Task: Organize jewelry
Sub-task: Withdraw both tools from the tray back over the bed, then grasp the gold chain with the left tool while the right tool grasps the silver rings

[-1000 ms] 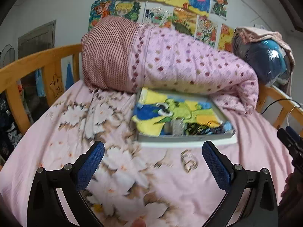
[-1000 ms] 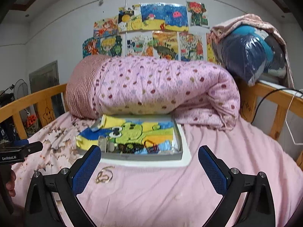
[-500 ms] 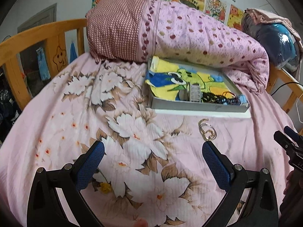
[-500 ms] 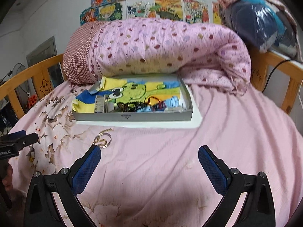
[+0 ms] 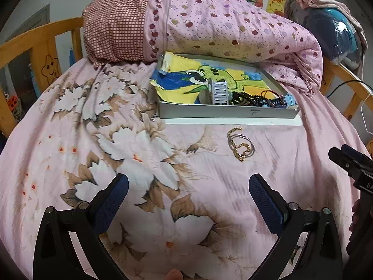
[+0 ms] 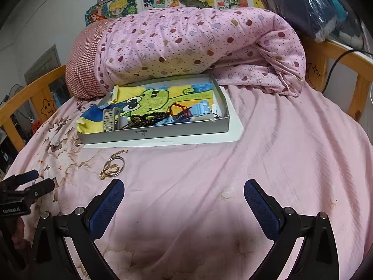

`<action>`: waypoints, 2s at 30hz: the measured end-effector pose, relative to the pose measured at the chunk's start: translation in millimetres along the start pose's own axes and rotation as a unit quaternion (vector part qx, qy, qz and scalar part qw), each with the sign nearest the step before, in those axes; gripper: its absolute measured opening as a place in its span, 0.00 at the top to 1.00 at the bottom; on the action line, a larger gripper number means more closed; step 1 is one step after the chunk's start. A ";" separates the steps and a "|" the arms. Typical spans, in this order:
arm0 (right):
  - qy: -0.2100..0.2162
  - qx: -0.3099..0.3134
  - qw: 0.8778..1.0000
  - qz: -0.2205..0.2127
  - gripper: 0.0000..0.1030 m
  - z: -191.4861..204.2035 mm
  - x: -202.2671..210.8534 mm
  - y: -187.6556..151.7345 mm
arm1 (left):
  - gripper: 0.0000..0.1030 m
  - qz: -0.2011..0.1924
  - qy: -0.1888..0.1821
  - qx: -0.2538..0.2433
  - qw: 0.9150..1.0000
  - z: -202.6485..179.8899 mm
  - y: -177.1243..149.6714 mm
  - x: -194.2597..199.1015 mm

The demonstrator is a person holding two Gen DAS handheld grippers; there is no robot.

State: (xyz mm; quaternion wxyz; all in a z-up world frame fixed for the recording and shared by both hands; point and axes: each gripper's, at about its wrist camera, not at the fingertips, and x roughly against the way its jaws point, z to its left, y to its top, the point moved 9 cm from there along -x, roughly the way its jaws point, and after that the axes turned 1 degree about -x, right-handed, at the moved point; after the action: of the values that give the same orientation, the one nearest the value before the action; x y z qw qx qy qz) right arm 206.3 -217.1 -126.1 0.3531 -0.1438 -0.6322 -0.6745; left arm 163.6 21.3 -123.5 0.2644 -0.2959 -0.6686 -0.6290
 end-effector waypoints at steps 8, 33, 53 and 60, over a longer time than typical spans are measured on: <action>0.003 -0.009 1.000 0.007 0.00 -11.0 -7.8 3.6 | 0.02 0.009 -0.019 -0.015 1.000 -15.6 0.0 -11.3; 0.125 0.125 0.983 0.052 0.00 16.4 -99.1 29.8 | 0.42 0.019 -0.089 -0.094 0.991 -66.3 14.3 -56.1; 0.182 0.162 0.965 0.098 0.06 58.4 -134.7 20.2 | 0.89 0.057 -0.102 -0.053 0.992 -58.7 15.3 -91.0; 0.178 0.176 0.962 0.111 0.09 76.2 -142.8 13.0 | 0.90 0.051 -0.093 -0.039 0.994 -53.8 16.7 -86.6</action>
State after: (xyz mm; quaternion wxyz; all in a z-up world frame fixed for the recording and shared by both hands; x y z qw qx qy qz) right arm 297.0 -101.6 -195.7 0.5522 -0.0263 -0.6477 -0.5242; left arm 234.0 -37.2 -171.2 0.2209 -0.3965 -0.6493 -0.6102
